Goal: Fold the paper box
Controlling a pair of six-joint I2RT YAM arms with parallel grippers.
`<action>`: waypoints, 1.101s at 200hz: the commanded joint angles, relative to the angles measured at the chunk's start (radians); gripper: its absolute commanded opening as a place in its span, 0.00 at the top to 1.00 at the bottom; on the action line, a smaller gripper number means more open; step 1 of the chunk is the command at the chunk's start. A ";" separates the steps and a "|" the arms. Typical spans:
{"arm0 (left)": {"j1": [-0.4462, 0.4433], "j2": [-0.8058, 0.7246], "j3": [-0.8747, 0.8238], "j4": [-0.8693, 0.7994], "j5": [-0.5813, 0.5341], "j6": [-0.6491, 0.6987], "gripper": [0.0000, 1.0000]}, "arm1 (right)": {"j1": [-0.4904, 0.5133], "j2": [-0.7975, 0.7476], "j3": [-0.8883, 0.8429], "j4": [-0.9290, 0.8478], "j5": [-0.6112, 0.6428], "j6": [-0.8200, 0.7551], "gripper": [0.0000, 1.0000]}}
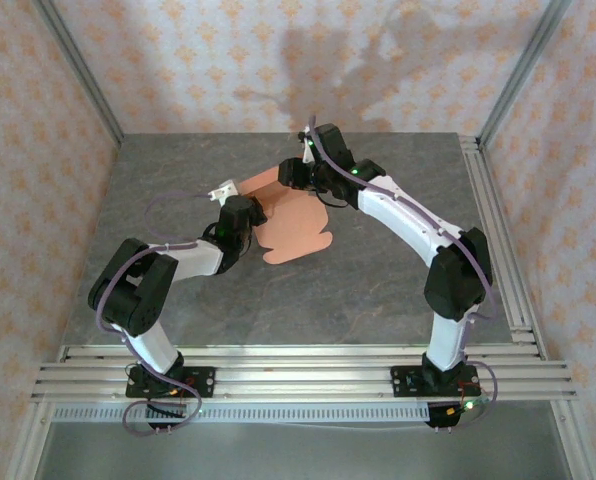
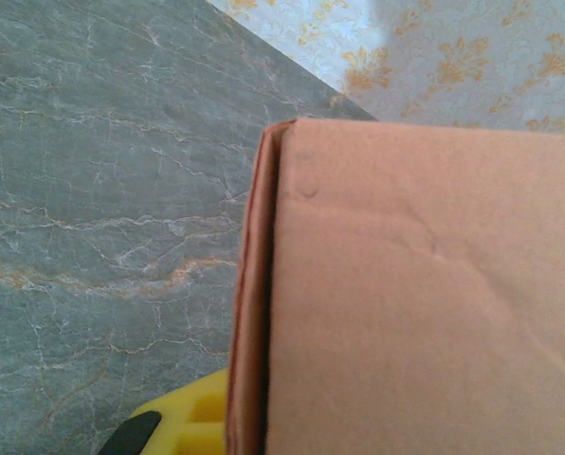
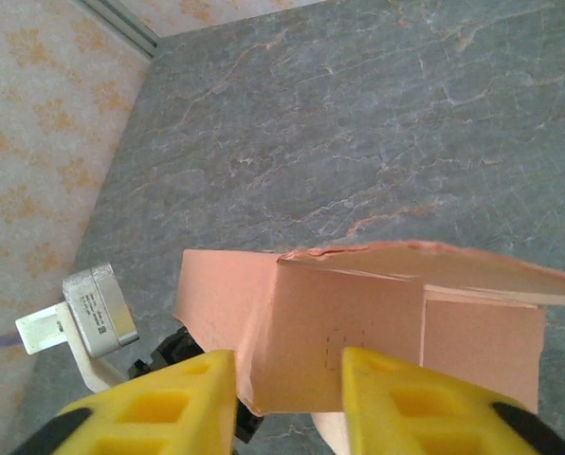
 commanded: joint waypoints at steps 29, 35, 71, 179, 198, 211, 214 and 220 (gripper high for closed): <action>0.004 0.001 0.000 0.012 -0.032 0.016 1.00 | -0.003 0.023 0.036 -0.001 -0.007 0.003 0.78; 0.002 0.001 0.000 0.008 -0.032 0.017 1.00 | -0.003 0.023 0.038 -0.001 -0.008 0.002 0.79; 0.002 0.001 0.002 0.006 -0.031 0.019 1.00 | -0.003 0.026 0.044 -0.006 -0.007 -0.001 0.90; 0.002 0.007 0.008 -0.012 -0.023 0.025 1.00 | -0.003 0.004 0.049 -0.014 0.021 -0.027 0.63; 0.003 0.009 0.014 -0.029 -0.032 0.026 1.00 | -0.003 -0.059 -0.005 0.007 0.059 -0.070 0.51; 0.003 0.007 0.016 -0.042 -0.036 0.029 1.00 | -0.004 -0.111 -0.059 0.038 0.084 -0.099 0.47; 0.003 0.006 0.017 -0.045 -0.037 0.030 1.00 | -0.005 -0.124 -0.070 0.046 0.089 -0.106 0.46; 0.003 0.004 0.016 -0.048 -0.036 0.033 1.00 | -0.010 -0.152 -0.099 0.061 0.100 -0.116 0.45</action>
